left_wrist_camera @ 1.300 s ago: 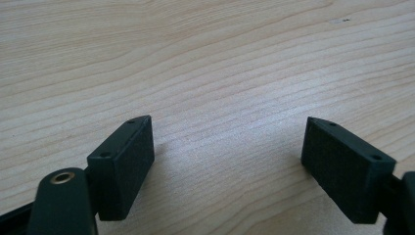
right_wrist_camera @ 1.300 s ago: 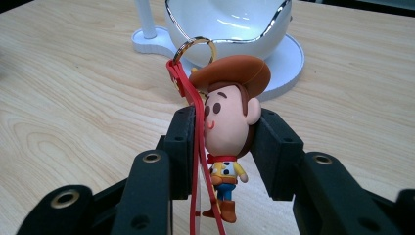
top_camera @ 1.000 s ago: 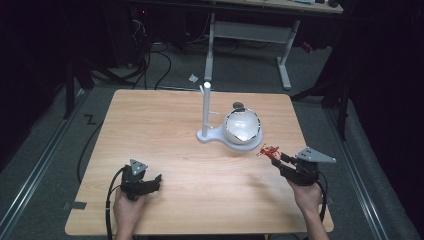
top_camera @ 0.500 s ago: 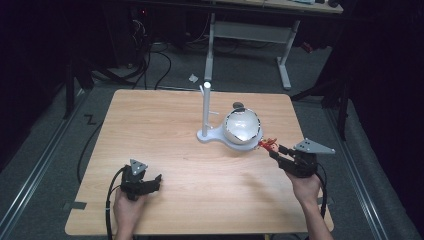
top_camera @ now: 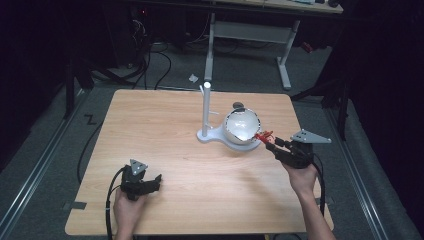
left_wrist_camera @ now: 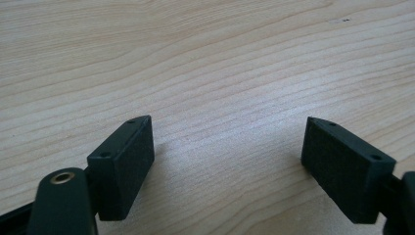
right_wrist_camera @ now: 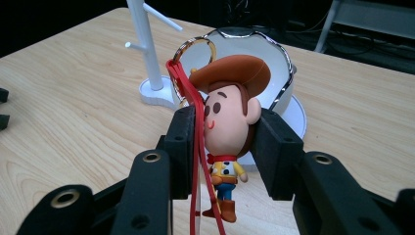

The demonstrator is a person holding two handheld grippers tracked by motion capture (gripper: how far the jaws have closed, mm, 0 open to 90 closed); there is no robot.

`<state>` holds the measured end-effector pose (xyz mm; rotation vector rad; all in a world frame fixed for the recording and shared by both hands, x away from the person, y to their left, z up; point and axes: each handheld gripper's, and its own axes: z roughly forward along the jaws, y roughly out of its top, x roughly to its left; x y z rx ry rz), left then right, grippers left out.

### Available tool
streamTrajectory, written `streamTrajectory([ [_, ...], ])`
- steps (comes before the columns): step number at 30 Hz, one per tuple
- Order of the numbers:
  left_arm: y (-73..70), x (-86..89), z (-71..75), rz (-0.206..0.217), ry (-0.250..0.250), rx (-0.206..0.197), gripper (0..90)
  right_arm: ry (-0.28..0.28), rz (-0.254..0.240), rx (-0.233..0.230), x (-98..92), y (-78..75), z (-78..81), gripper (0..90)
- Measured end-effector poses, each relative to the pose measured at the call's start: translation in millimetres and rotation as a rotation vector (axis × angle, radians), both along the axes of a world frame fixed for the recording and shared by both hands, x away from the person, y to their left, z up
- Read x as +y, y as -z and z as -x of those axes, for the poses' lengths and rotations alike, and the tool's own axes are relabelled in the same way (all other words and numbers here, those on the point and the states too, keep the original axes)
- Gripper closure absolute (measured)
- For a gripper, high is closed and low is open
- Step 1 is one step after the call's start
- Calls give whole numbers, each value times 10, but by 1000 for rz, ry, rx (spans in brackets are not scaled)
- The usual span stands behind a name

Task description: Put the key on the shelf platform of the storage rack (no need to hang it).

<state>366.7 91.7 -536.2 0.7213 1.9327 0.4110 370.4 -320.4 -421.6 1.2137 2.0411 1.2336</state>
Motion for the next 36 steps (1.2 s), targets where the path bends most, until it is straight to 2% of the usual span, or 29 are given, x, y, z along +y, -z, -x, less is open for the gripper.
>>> streamTrajectory([
  [6,0,0,0,0,1,0,202,-3,7,-4,24,-51,-73,627],
  [11,0,0,0,0,0,0,202,-1,-7,13,36,-57,-151,627],
  [15,0,0,0,0,1,0,202,-6,20,23,81,-72,-203,627],
  [23,0,1,0,0,1,0,202,-3,15,42,126,-84,-324,626],
  [26,0,0,0,0,1,0,201,-5,20,30,145,-104,-356,626],
  [30,0,0,0,1,0,1,201,1,4,46,154,-73,-407,626],
  [36,0,0,0,0,0,0,201,9,15,68,155,-22,-481,626],
])
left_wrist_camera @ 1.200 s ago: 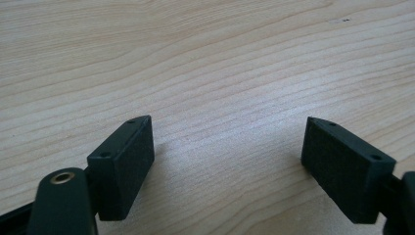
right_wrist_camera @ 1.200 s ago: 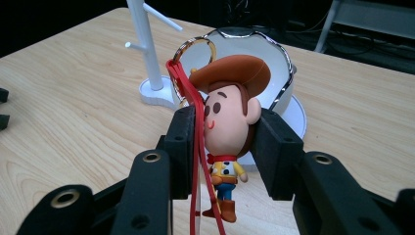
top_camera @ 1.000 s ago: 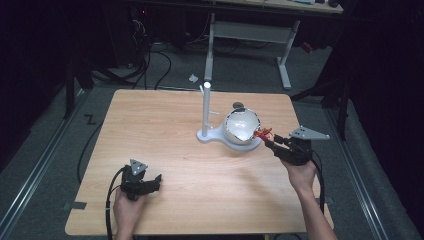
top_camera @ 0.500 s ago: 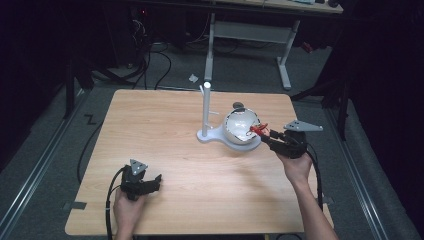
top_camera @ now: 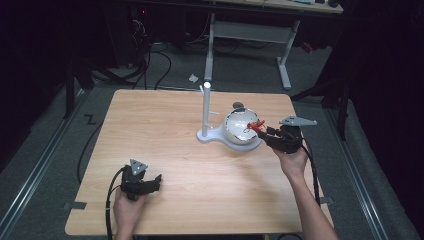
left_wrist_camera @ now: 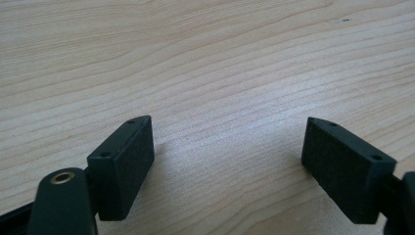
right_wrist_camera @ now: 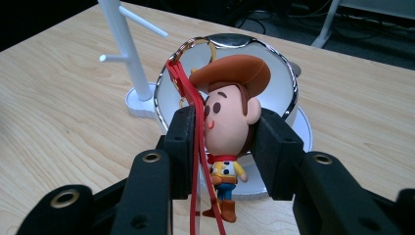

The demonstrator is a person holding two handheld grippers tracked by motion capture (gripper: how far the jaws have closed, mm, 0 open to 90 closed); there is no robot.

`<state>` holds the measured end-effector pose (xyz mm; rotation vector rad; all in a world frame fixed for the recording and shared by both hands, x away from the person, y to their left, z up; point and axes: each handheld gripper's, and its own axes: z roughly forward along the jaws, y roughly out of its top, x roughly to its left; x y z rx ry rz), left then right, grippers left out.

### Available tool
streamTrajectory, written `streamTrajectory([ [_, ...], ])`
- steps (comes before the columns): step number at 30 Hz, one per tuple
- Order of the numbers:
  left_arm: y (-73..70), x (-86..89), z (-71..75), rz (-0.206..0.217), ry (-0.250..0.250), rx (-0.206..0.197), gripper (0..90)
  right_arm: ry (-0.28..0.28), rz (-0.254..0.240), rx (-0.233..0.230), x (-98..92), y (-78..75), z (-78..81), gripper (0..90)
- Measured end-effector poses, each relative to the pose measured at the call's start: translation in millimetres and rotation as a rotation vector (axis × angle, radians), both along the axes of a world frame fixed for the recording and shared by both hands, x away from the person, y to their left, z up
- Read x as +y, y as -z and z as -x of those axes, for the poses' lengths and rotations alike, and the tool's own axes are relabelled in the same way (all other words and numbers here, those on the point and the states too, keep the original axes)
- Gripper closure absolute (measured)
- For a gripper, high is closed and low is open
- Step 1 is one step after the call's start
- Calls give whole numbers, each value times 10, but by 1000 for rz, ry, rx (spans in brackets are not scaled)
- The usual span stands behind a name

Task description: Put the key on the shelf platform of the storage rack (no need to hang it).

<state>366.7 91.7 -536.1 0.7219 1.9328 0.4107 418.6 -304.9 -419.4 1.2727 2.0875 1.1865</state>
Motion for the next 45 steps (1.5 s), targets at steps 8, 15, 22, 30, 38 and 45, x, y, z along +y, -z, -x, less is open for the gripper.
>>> streamTrajectory([
  [8,0,2,-1,-1,-2,0,202,-7,39,18,71,-21,-119,626],
  [15,-1,2,0,1,1,0,202,-8,48,49,152,13,-240,625],
  [22,-1,2,1,2,1,1,202,-5,75,80,233,82,-369,625],
  [30,-1,2,1,1,1,1,201,-4,93,103,306,113,-496,625],
  [38,-1,1,1,1,1,1,201,11,101,133,352,189,-602,625],
  [45,-1,2,1,0,2,0,200,24,114,146,398,250,-659,625],
])
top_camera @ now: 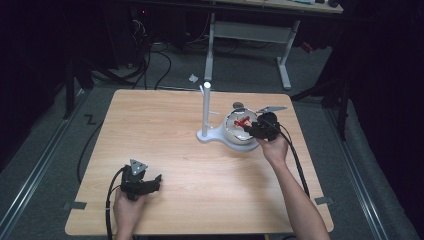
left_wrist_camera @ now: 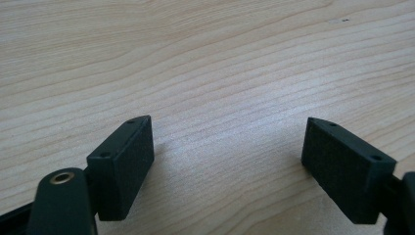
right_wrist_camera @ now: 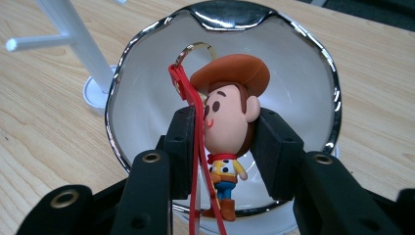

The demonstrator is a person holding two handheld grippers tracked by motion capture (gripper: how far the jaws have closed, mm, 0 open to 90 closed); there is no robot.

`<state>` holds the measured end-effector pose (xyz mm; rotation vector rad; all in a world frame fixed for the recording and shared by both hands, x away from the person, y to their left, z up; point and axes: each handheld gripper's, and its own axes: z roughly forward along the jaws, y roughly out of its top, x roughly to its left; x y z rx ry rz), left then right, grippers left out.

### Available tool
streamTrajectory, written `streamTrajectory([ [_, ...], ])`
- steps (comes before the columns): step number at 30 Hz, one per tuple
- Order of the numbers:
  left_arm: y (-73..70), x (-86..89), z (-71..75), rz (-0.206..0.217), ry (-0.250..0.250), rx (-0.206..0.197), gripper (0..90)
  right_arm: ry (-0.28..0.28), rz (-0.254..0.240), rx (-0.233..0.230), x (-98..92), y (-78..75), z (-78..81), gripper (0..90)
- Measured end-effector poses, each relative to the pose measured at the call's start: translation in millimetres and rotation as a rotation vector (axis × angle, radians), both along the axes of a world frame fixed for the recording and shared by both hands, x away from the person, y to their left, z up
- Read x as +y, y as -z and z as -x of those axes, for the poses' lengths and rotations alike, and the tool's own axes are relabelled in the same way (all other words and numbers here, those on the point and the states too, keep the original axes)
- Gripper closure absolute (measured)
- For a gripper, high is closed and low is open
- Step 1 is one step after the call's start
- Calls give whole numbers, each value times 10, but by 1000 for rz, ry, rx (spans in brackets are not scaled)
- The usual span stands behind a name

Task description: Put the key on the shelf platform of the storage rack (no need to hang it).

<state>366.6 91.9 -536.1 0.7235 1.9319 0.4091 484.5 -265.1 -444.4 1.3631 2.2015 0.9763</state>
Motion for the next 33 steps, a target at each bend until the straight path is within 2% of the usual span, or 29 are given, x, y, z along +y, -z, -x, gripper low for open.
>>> streamTrajectory([
  [7,0,0,0,1,0,0,201,14,28,14,36,62,-65,625],
  [17,0,-1,0,1,-1,0,201,26,36,36,48,136,-112,608],
  [19,0,-1,0,1,-1,0,201,30,17,33,39,127,-113,574],
  [22,-1,0,0,1,0,0,202,25,19,23,29,92,-90,560],
  [29,0,0,1,1,0,0,201,34,-27,-15,-71,21,30,500],
  [33,0,-2,1,1,-1,1,201,29,-36,-40,-122,-69,105,487],
])
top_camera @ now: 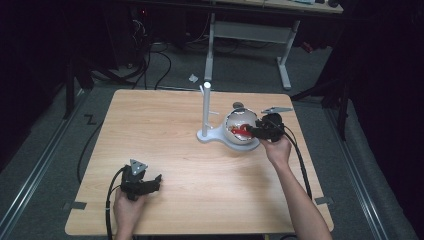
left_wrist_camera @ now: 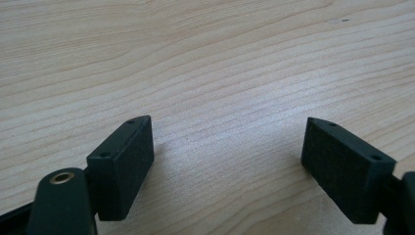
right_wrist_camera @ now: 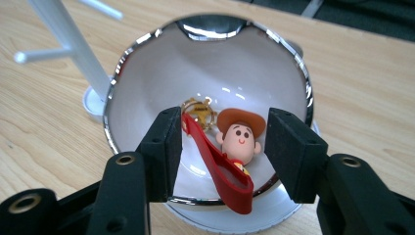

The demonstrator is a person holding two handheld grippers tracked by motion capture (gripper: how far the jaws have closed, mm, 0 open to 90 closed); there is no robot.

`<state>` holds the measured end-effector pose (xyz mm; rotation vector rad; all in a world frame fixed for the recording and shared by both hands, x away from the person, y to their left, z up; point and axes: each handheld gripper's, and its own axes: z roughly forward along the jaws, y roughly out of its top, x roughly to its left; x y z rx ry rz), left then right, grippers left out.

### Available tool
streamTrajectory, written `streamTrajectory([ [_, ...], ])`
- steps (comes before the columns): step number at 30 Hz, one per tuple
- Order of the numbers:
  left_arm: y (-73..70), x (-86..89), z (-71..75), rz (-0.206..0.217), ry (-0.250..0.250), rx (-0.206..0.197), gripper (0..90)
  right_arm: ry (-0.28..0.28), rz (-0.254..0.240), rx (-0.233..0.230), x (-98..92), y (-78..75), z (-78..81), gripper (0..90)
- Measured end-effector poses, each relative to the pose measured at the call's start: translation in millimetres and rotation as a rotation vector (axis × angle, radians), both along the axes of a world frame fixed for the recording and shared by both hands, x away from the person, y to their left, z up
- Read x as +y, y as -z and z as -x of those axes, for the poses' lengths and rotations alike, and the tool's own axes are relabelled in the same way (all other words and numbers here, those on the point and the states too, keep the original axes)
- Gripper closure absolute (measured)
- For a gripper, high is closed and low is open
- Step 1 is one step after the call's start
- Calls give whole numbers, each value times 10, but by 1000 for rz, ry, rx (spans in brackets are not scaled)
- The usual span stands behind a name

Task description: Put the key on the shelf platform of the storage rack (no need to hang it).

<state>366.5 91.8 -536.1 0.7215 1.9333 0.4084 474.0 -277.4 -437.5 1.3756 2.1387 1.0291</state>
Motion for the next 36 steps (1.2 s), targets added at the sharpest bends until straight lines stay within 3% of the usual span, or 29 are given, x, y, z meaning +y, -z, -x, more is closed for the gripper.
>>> streamTrajectory([
  [9,-1,1,0,1,1,0,201,-1,-2,-39,-61,-118,121,496],
  [12,-1,1,0,1,0,0,201,5,-6,-71,-93,-146,172,520],
  [24,-4,-1,-1,5,-2,3,201,14,-19,-46,-286,-171,326,483],
  [27,-1,2,-1,1,1,0,202,23,-42,-72,-353,-180,402,487],
  [32,-2,0,-1,3,-1,1,202,26,-73,-64,-445,-207,514,480],
  [36,-1,1,-1,1,0,0,202,0,-113,-109,-440,-297,654,491],
])
